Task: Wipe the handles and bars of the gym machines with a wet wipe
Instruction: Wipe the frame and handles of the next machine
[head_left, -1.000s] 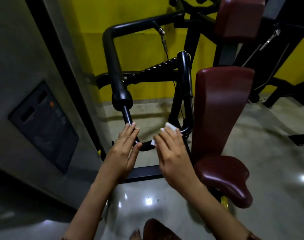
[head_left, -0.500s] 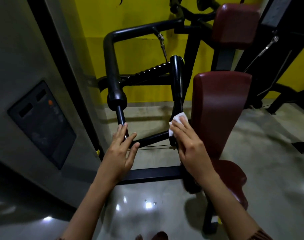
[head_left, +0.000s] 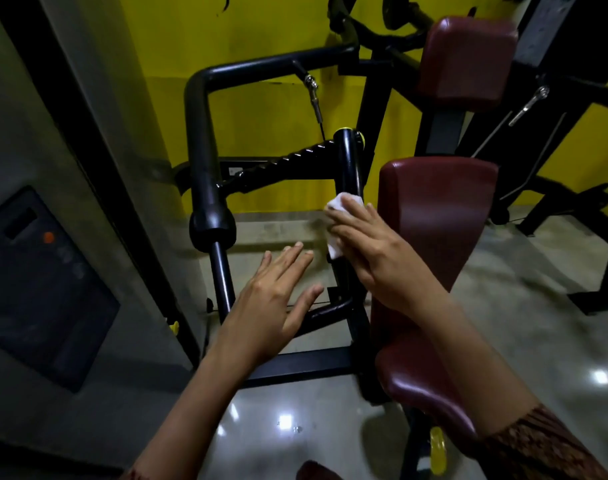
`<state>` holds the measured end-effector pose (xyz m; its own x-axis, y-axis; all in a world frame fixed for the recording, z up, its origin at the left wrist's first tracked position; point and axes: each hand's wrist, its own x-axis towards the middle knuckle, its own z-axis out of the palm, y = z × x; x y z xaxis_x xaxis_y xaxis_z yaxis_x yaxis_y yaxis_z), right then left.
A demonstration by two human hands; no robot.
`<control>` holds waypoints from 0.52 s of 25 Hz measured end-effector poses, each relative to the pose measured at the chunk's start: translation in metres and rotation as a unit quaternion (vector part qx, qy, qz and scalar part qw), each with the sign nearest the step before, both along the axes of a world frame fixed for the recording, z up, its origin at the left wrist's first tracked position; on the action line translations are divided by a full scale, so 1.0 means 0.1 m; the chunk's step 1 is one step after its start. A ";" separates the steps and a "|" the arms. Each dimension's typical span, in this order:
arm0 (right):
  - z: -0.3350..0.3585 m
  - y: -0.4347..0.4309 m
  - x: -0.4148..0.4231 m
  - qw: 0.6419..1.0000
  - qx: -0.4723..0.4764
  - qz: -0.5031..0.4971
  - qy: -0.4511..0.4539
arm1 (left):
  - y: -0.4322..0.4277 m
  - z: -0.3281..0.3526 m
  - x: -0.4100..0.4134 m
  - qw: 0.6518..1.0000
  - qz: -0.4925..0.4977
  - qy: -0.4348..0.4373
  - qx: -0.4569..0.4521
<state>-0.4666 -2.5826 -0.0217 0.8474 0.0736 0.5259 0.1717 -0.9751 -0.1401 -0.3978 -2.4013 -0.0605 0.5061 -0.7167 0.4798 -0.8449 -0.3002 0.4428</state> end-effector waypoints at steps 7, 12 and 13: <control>0.52 -0.38 0.68 0.990 0.141 0.010 0.025 | -0.31 0.20 0.06 0.995 0.058 0.048 -0.068; 0.02 -0.14 0.14 0.975 0.199 0.076 -0.070 | -0.60 0.33 0.07 0.987 0.080 0.072 -0.119; 0.01 -0.16 0.18 0.969 0.218 0.083 -0.080 | -0.65 0.34 0.08 0.988 0.073 0.067 -0.122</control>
<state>-0.4485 -2.5991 -0.0210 0.7482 -0.0577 0.6609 0.3739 -0.7863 -0.4919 -0.3893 -2.4664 -0.0266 0.6660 -0.5031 0.5507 -0.7293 -0.2844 0.6222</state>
